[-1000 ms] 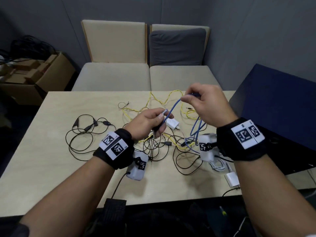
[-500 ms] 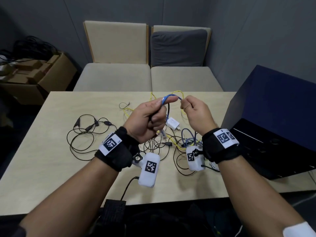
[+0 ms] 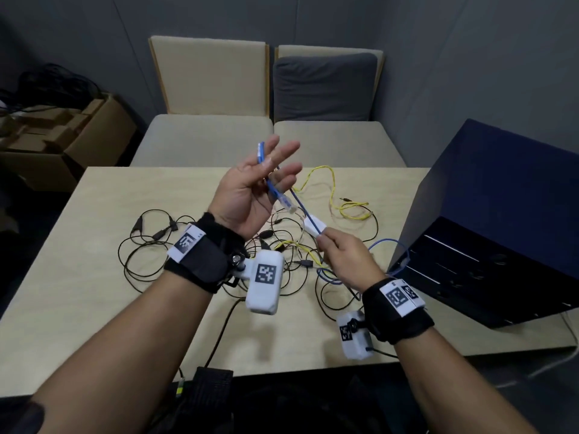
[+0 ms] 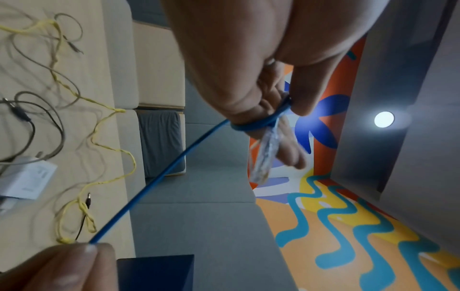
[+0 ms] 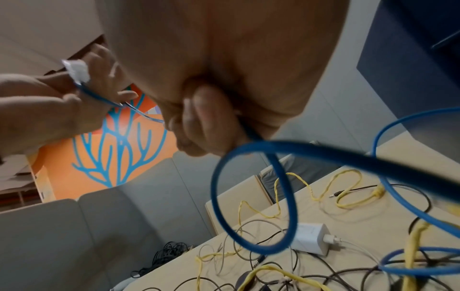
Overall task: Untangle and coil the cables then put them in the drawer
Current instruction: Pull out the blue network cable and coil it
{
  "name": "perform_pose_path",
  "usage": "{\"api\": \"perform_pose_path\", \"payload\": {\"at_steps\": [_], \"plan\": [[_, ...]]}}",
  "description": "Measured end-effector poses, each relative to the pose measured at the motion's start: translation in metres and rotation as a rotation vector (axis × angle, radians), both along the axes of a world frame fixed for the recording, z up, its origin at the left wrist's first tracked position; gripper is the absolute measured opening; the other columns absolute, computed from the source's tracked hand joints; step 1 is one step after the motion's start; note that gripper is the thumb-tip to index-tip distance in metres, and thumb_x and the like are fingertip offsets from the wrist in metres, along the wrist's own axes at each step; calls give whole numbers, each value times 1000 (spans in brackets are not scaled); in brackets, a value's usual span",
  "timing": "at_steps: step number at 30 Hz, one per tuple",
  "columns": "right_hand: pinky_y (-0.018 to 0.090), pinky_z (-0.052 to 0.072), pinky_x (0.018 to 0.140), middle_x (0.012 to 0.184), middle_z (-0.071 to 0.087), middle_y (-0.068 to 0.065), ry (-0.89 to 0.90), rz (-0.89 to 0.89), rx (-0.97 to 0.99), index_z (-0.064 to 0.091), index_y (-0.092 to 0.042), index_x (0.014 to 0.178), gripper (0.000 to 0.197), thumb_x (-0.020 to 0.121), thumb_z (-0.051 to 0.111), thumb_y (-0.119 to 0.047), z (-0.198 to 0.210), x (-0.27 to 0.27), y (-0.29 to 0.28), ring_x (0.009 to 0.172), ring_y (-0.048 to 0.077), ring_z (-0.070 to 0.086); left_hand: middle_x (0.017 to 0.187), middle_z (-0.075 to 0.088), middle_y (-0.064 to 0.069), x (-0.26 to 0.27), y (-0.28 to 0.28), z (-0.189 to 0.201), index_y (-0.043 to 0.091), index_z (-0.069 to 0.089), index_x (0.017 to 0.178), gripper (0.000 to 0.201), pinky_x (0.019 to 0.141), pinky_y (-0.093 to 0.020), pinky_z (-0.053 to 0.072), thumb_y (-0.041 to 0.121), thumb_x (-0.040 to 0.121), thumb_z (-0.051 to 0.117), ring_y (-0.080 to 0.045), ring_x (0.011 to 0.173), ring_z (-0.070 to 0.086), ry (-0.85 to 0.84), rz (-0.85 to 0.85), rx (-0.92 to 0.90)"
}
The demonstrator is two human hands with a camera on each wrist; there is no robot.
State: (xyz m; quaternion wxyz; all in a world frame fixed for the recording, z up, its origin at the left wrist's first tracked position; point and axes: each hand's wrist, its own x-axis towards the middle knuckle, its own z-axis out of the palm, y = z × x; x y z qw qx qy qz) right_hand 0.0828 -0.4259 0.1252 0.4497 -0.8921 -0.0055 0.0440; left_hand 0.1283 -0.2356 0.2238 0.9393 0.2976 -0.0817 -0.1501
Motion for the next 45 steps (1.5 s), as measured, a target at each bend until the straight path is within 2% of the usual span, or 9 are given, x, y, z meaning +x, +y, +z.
{"api": "perform_pose_path", "payload": {"at_steps": [5, 8, 14, 22, 28, 31, 35, 40, 45], "plan": [[28, 39, 48, 55, 45, -7, 75, 109, 16, 49, -21, 71, 26, 97, 51, -26, 6, -11, 1, 44, 5, 45, 96, 73, -9, 8, -9, -10, 5, 38, 132, 32, 74, -28, 58, 3, 100, 35, -20, 81, 71, 69, 191, 39], [30, 46, 53, 60, 46, -1, 95, 202, -18, 50, -18, 71, 23, 93, 58, -22, 15, -18, 2, 55, 20, 52, 80, 73, -8, 17, -7, -20, 1, 28, 141, 41, 74, -27, 58, 3, 101, 36, -16, 74, 71, 151, 373, 12], [30, 43, 56, 61, 48, 0, 2, 265, 48, 59, -18, 78, 13, 90, 61, -22, 38, -23, -1, 58, 16, 47, 97, 67, -13, 22, 2, -41, 6, 18, 149, 51, 81, -28, 56, 2, 101, 35, -18, 83, 70, 123, 452, 267], [33, 47, 64, 72, 66, -6, -404, 192, -54, 72, -14, 90, 17, 87, 60, -26, 73, -10, -5, 67, 13, 58, 94, 69, -7, 14, 2, -66, 5, 22, 148, 52, 78, -24, 54, 8, 100, 42, -17, 87, 70, -102, 354, 912], [31, 48, 63, 70, 64, -3, -582, 159, -154, 71, -13, 85, 17, 86, 65, -29, 93, 12, -15, 64, 12, 57, 97, 64, 2, -3, -3, -55, -1, 51, 125, 29, 58, -16, 50, 12, 101, 41, -5, 62, 63, -295, 12, 1194], [31, 42, 57, 60, 56, -3, -610, 118, -205, 69, -13, 77, 24, 84, 68, -36, 102, 22, -20, 58, 12, 49, 57, 55, 0, -12, -4, -51, 11, 55, 124, 30, 49, -21, 42, 21, 103, 36, -13, 48, 49, -323, -100, 1190], [35, 33, 52, 50, 43, -3, -581, -4, -298, 57, -9, 62, 45, 79, 71, -49, 108, 33, -27, 55, 18, 39, 54, 42, -18, -22, -5, -47, 24, 69, 87, 43, 48, -25, 34, 37, 102, 31, -25, 56, 40, -336, -122, 992], [35, 35, 51, 56, 51, 13, -381, -144, -349, 55, -5, 64, 64, 73, 64, -67, 101, 42, -34, 57, 28, 45, 42, 33, 6, -28, -8, -36, 5, 55, 83, 35, 41, -20, 27, 30, 94, 35, -9, 39, 26, -231, -210, 611], [32, 27, 52, 49, 31, -2, -321, -35, -230, 37, -17, 51, 62, 75, 46, -73, 79, 42, -40, 53, 17, 33, 37, 32, 12, -25, -2, -26, 10, 48, 82, 27, 38, -17, 27, 28, 98, 34, -1, 32, 26, -60, -144, 206]]}}
